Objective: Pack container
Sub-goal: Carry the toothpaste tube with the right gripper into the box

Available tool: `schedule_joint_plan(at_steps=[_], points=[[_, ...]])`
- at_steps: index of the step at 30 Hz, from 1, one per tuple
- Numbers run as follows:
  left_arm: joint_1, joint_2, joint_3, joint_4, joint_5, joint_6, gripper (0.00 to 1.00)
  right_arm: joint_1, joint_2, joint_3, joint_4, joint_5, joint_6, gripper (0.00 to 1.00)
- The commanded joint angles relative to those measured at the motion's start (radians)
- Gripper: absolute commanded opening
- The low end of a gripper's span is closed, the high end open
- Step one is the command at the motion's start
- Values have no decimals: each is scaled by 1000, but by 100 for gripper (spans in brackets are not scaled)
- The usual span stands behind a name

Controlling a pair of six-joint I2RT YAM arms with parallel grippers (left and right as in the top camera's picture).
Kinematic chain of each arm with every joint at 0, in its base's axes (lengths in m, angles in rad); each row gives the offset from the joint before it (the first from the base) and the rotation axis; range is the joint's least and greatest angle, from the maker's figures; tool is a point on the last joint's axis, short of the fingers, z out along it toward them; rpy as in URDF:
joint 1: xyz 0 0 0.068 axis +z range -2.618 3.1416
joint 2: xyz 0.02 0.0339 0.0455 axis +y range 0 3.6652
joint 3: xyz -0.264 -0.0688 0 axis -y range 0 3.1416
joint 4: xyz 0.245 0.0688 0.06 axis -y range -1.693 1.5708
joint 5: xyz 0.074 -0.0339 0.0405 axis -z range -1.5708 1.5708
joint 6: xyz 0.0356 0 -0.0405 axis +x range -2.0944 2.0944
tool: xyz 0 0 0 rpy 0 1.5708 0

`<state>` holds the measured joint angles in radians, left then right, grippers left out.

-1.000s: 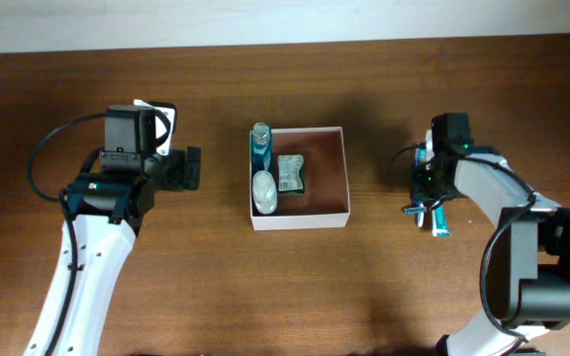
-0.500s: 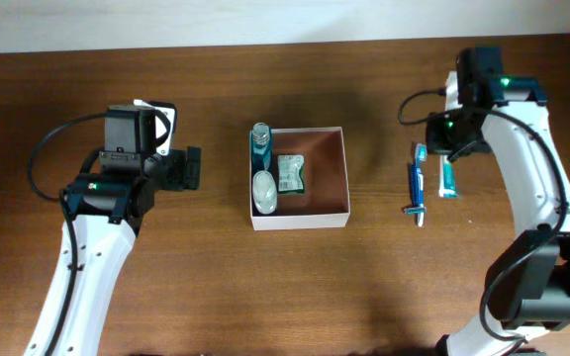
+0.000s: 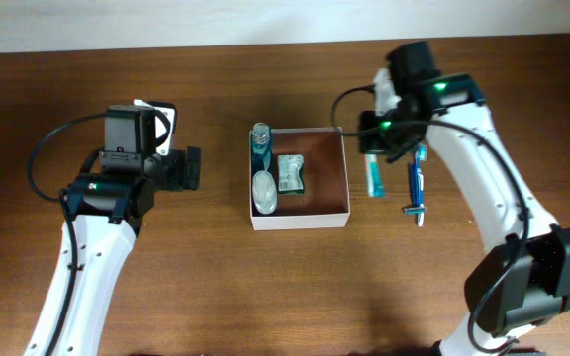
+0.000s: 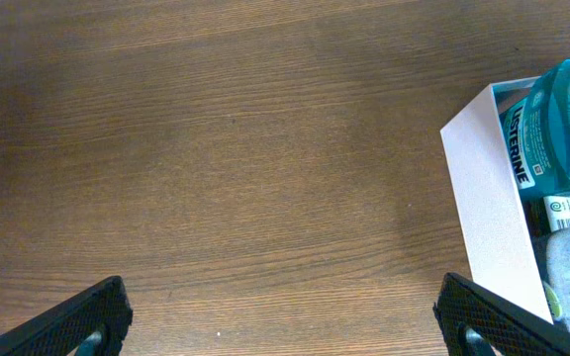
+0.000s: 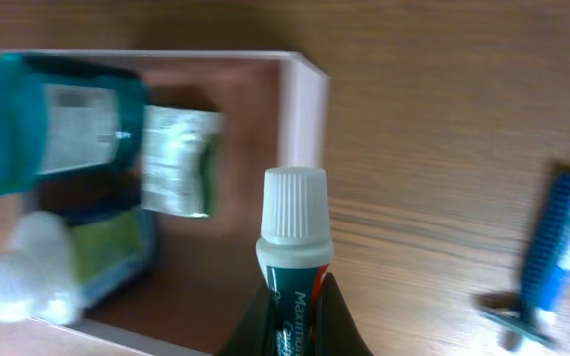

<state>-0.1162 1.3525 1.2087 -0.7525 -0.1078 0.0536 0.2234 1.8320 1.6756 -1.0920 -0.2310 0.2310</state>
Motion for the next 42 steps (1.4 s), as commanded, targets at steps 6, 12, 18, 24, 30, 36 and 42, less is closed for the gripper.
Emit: schedule_joint_plan(at_steps=[6, 12, 18, 24, 30, 36, 42], points=[[3, 5, 3, 3, 7, 16, 99, 136, 13, 18, 84, -1, 102, 4], [3, 5, 3, 3, 7, 16, 100, 199, 58, 13, 117, 59, 127, 5], [3, 5, 3, 2, 7, 16, 99, 203, 114, 11, 126, 63, 130, 5], [3, 5, 3, 3, 7, 16, 100, 201, 163, 11, 145, 64, 130, 5], [3, 5, 3, 3, 7, 16, 99, 202, 196, 11, 163, 108, 129, 5], [3, 5, 3, 3, 7, 16, 99, 201, 233, 11, 173, 140, 126, 6], [3, 5, 3, 3, 7, 16, 100, 201, 263, 11, 181, 161, 121, 15]])
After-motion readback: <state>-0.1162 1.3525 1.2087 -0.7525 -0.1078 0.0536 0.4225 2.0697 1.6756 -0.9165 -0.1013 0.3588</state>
